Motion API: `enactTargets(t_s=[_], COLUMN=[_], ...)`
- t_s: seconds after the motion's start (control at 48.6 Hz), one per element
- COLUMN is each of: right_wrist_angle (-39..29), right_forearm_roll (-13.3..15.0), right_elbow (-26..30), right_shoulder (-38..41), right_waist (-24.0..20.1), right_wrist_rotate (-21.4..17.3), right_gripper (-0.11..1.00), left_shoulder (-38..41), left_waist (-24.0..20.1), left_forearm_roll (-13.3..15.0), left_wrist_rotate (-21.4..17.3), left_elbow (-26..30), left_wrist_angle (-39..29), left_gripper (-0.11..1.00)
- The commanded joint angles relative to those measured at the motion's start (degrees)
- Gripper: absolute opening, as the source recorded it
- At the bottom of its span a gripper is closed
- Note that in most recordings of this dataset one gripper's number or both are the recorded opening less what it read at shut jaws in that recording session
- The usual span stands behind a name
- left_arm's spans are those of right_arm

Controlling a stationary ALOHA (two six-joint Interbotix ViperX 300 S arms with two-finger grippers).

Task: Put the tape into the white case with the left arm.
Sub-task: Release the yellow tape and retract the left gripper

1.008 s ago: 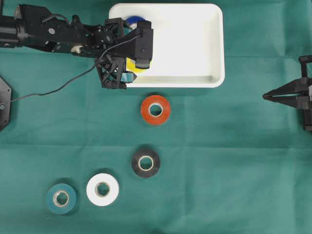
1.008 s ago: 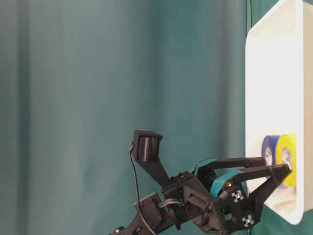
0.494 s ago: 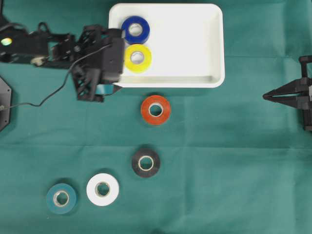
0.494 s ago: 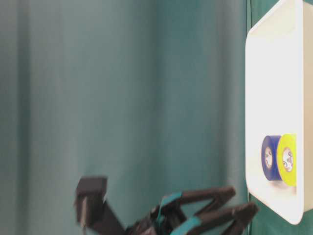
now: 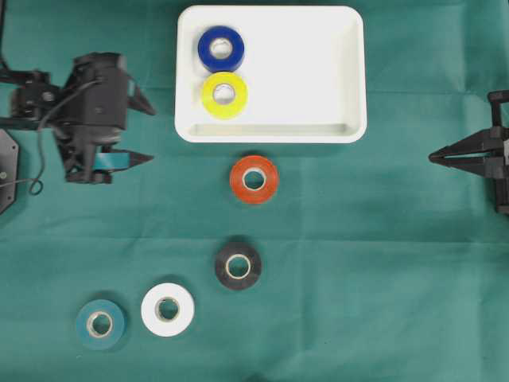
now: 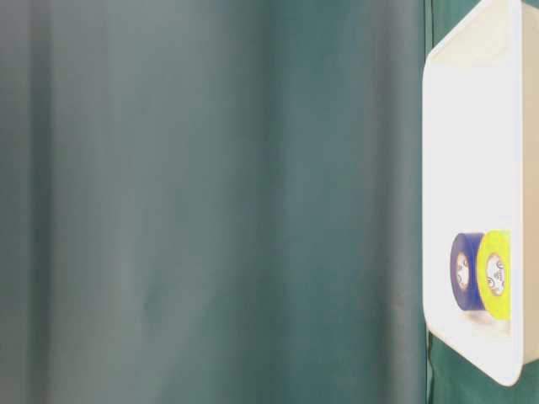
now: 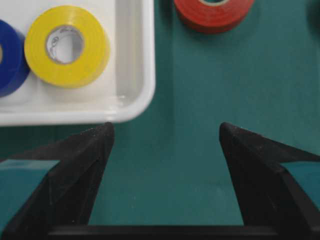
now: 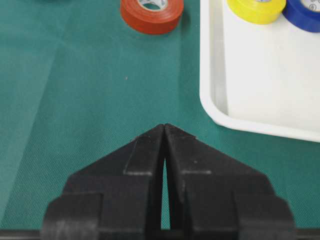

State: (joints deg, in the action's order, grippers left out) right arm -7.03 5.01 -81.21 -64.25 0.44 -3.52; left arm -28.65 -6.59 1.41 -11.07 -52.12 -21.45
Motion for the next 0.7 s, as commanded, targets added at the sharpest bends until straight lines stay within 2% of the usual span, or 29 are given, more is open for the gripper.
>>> enactTargets(t_s=[0.0,0.309,0.679], right_wrist_angle=[0.62,0.62,0.62], right_forearm_roll=[0.09,0.09,0.09], right_elbow=[0.62,0.62,0.62], right_shoulder=[0.26,0.26,0.26], right_waist=[0.0,0.0,0.0], right_wrist_rotate=[-0.09,0.0,-0.09], right_gripper=[-0.09,-0.09,-0.09], left_shoulder=[-2.9,-10.46,-25.14], left_waist=[0.35,1.41,1.49], left_forearm_roll=[0.09,0.09,0.09], left_wrist_rotate=[0.09,0.0,0.09], left_elbow=[-0.79,-7.47,-15.29], left_wrist_angle=[0.7,1.76,1.76], left_gripper=[0.85,0.85,0.85])
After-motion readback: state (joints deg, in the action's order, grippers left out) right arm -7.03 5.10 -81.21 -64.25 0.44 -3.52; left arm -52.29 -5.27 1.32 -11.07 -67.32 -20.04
